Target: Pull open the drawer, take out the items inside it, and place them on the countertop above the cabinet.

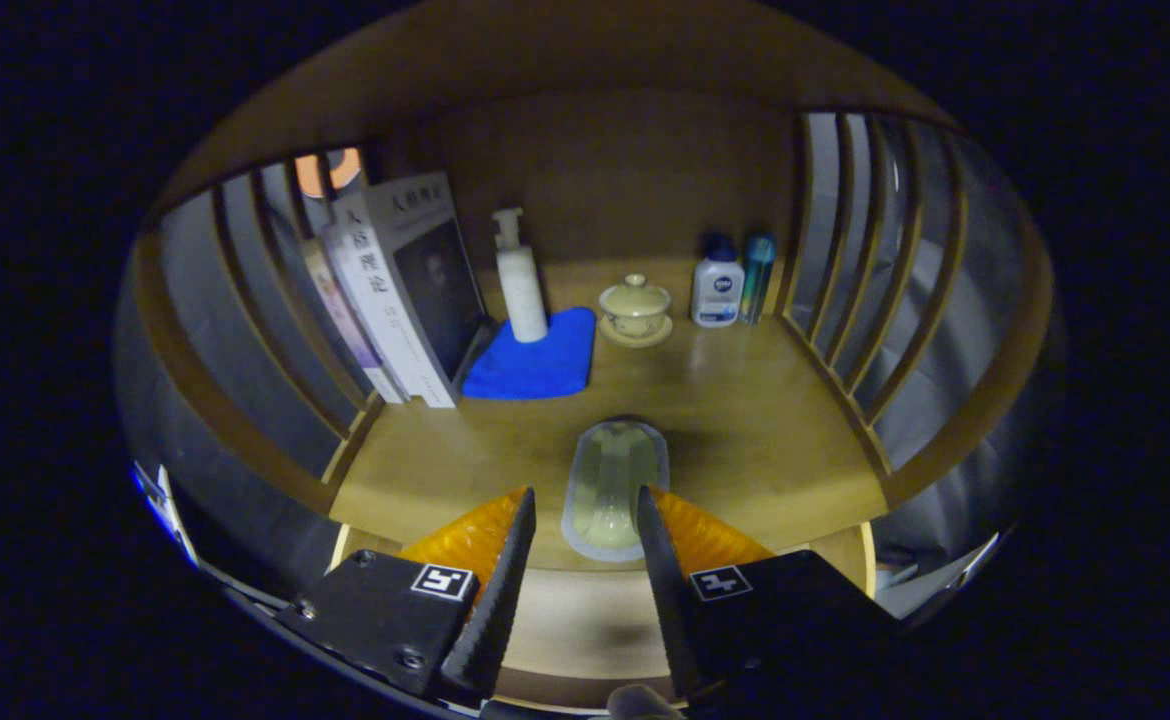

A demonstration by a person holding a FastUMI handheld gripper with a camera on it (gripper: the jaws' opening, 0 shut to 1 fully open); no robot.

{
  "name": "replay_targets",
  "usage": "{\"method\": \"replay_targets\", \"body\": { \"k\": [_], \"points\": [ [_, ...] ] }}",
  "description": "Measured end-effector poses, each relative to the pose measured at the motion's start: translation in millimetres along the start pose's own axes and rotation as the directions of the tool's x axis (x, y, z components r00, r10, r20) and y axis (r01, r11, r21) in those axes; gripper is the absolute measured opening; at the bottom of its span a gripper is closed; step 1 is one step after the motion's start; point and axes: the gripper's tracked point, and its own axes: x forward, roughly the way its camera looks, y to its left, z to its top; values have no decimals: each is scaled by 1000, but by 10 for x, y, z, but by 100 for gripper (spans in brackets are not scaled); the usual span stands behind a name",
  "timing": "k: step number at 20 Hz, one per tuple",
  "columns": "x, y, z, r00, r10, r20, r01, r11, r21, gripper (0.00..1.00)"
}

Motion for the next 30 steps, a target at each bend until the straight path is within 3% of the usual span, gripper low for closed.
{"method": "replay_targets", "body": {
  "k": [2,6,10,12,17,23,27,30],
  "points": [
    [-309,31,-34,993,7,115,-5,1000,-15,65],
    [-956,40,-193,939,8,345,4,999,-34,100],
    [-1454,50,-585,869,21,494,14,998,-67,99],
    [-1544,15,-881,854,13,520,33,996,-80,99],
    [-1438,-181,-1649,859,-46,511,67,997,-24,100],
    [-1064,-360,-2505,895,-107,433,112,994,15,100],
    [-735,-298,-2760,922,-117,369,124,992,4,100],
    [-603,-197,-2746,919,-105,380,118,993,-10,100]
  ]
}}
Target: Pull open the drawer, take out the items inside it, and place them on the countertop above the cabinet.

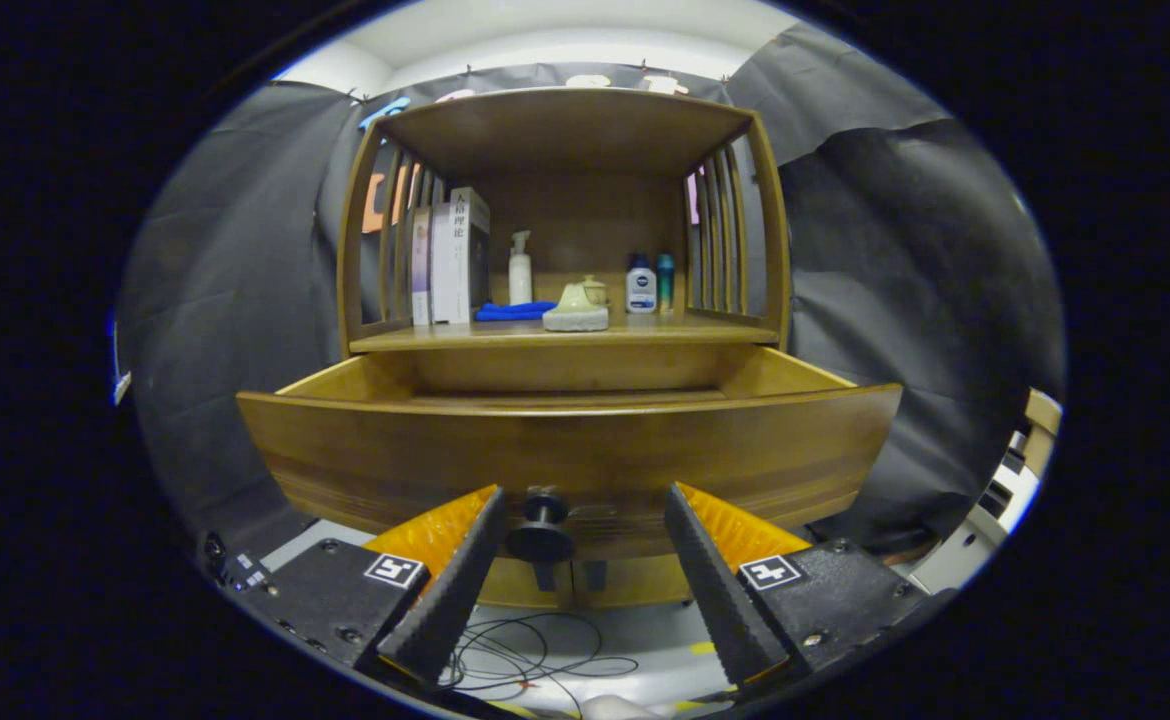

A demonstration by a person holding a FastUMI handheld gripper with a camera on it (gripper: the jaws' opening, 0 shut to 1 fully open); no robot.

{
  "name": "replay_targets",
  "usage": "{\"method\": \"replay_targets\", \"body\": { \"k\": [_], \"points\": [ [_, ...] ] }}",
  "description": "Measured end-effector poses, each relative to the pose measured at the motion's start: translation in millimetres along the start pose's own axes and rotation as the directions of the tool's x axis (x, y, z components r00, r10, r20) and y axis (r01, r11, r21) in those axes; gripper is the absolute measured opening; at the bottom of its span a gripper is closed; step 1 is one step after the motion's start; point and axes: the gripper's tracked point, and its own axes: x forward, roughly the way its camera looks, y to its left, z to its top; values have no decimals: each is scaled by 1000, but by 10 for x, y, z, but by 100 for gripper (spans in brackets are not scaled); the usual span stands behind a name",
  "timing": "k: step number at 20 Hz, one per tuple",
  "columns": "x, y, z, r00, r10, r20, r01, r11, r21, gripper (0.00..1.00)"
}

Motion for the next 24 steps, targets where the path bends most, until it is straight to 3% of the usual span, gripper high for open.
{"method": "replay_targets", "body": {
  "k": [5,16,24],
  "points": [
    [194,55,-2,1000,-21,11,21,999,-26,100],
    [289,132,34,998,10,56,-10,1000,-2,96],
    [691,122,205,998,23,65,-23,1000,-6,96]
  ]
}}
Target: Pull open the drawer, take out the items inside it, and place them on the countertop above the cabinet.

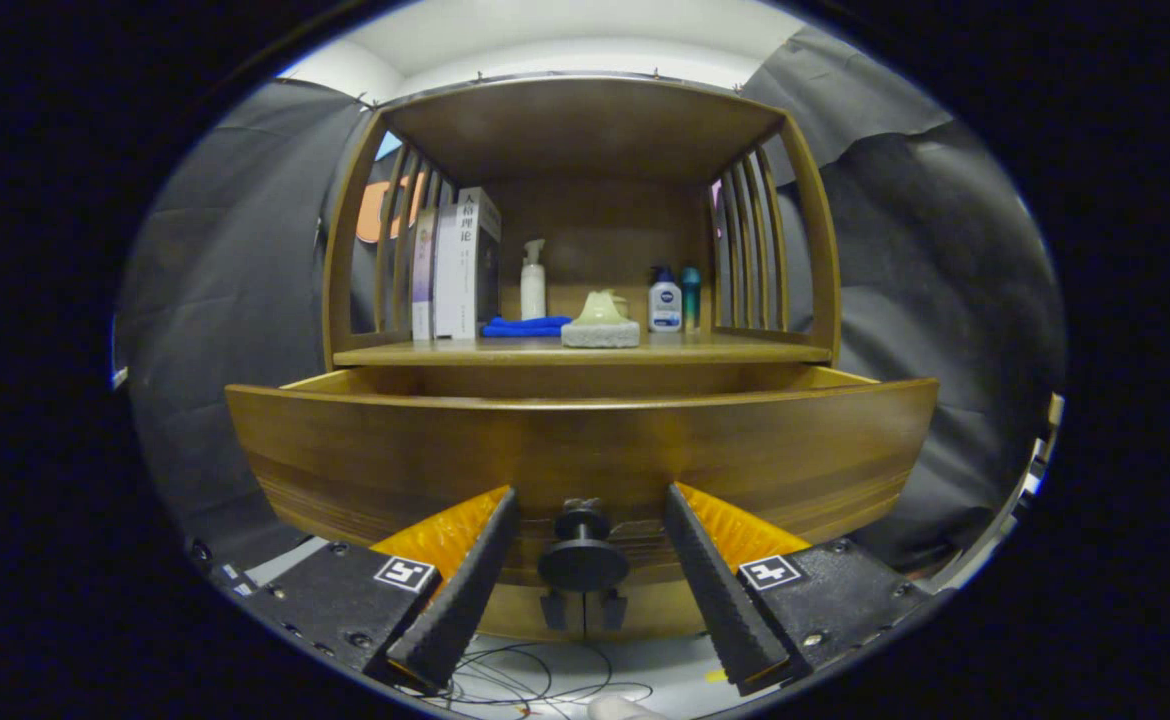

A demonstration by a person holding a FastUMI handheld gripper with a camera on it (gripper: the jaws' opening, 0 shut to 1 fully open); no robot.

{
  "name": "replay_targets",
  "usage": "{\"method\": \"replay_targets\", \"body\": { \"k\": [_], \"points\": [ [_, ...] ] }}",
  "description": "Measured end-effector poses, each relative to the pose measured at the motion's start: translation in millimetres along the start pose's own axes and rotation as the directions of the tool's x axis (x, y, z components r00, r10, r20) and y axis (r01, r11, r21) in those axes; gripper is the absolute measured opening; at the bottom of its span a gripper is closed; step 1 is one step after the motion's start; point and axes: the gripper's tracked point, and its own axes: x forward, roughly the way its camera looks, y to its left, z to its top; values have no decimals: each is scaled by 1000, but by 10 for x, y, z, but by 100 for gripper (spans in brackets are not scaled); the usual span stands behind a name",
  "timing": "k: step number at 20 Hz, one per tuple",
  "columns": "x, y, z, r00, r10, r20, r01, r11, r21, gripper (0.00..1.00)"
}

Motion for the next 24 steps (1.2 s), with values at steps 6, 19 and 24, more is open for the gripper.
{"method": "replay_targets", "body": {
  "k": [6,19,24],
  "points": [
    [351,-2,77,1000,-6,0,6,1000,-11,96],
    [1107,4,215,1000,-3,0,3,1000,-21,96],
    [1261,16,245,1000,-6,4,6,1000,-23,96]
  ]
}}
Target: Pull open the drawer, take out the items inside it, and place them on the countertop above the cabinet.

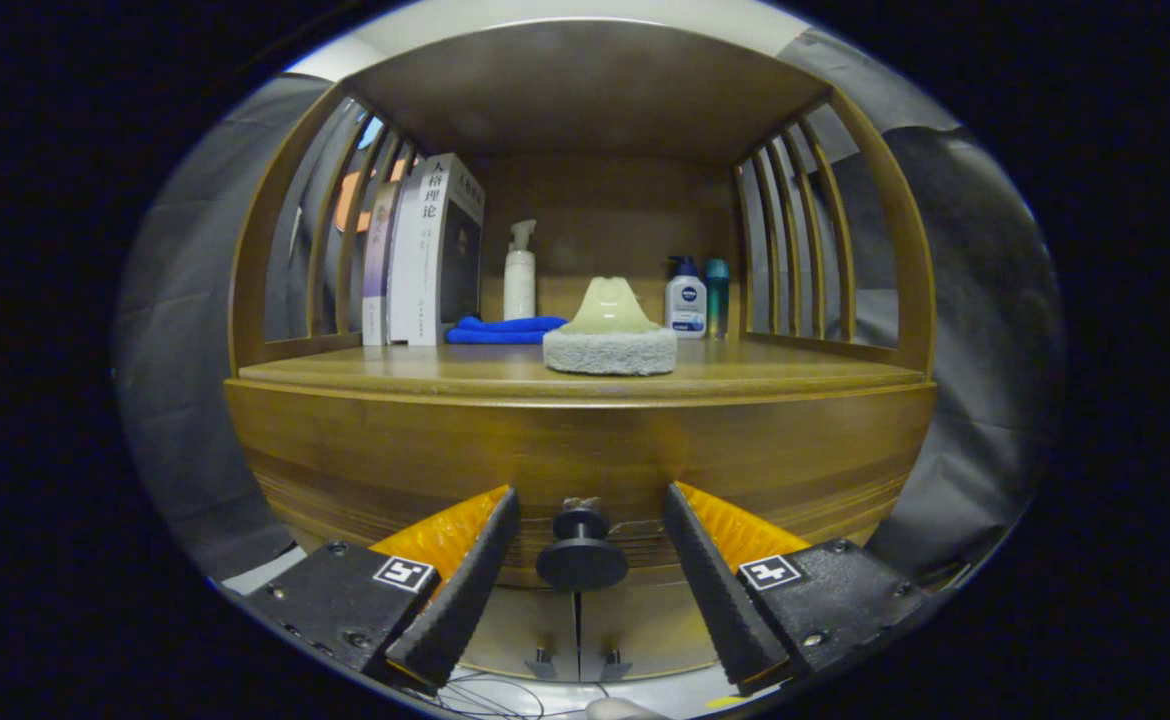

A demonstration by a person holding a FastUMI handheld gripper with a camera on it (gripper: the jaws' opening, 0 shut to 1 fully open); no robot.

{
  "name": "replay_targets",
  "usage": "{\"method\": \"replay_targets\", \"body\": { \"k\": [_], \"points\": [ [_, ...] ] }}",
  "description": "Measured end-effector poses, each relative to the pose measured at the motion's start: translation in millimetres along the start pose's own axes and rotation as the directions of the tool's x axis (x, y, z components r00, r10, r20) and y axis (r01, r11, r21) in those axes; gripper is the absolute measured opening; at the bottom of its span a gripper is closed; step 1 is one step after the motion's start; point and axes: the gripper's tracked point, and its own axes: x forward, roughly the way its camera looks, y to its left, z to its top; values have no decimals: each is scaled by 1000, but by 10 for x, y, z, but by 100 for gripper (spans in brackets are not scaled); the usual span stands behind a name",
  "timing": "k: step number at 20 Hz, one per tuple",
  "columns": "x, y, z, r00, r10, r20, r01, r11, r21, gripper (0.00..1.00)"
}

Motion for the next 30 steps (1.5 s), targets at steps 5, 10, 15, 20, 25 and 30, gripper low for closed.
{"method": "replay_targets", "body": {
  "k": [5,10,15,20,25,30],
  "points": [
    [2,7,-13,1000,0,10,0,1000,0,96],
    [-13,6,-14,1000,0,-1,0,1000,-2,96],
    [-398,-82,103,1000,10,-20,-11,1000,-9,97],
    [-1406,-444,431,999,5,45,-5,1000,18,97],
    [-2178,-858,701,992,-43,122,38,998,48,97],
    [-2539,-1025,695,990,-41,137,30,996,83,97]
  ]
}}
